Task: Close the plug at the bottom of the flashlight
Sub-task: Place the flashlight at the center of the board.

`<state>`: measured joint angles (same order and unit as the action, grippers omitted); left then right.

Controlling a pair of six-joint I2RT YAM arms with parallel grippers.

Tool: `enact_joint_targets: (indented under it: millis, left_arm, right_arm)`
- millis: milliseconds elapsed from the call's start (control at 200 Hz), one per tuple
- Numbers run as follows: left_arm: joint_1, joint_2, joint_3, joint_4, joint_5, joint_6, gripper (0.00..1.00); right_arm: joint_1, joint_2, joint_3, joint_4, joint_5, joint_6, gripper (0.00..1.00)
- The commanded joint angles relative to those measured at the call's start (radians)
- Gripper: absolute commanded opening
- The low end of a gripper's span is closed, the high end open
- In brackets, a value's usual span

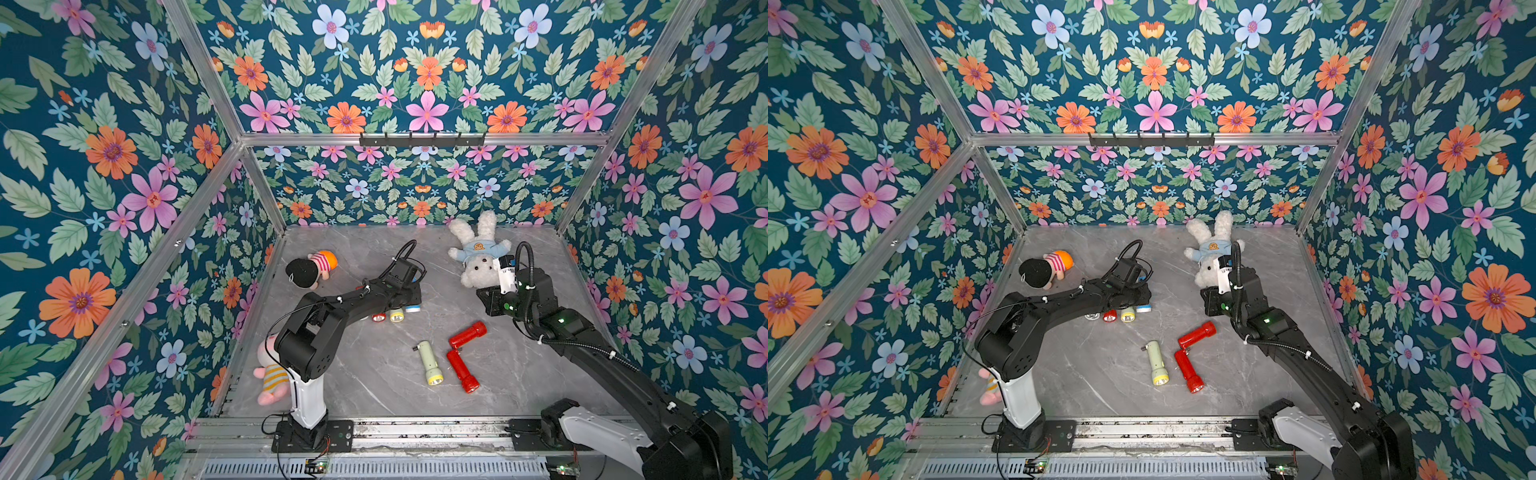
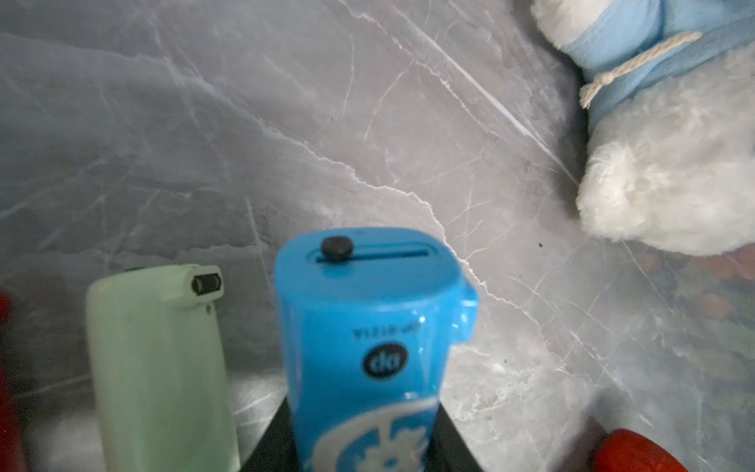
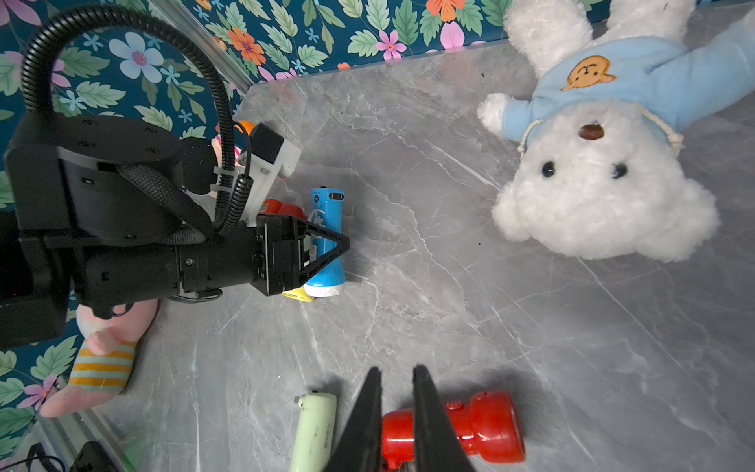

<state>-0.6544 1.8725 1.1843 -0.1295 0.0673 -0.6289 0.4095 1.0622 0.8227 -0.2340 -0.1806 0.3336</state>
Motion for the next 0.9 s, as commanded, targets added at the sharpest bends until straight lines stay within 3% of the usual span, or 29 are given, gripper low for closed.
enact_joint_targets:
  millis: [0,110,360,540,895]
  left_arm:
    - [0.006,0.013,0.002,0.017,0.032,-0.031,0.05]
    - [0.009,0.028,0.001,0.012,0.044,-0.044,0.14]
    - [0.01,0.039,-0.019,0.024,0.07,-0.065,0.16]
    - [0.01,0.045,-0.041,0.041,0.096,-0.092,0.28]
    - [0.01,0.043,-0.102,0.054,0.115,-0.127,0.34]
  right_arm:
    - [0.0,0.002,-0.003,0.011,0.004,0.007,0.18]
    - [0.0,0.005,-0.006,0.012,0.006,0.009,0.19]
    - [-0.002,0.001,-0.012,0.017,0.02,0.009,0.2]
    - [-0.003,0.004,-0.018,0.02,0.021,0.012,0.2]
    - [-0.003,-0.001,-0.027,0.032,0.026,0.019,0.21]
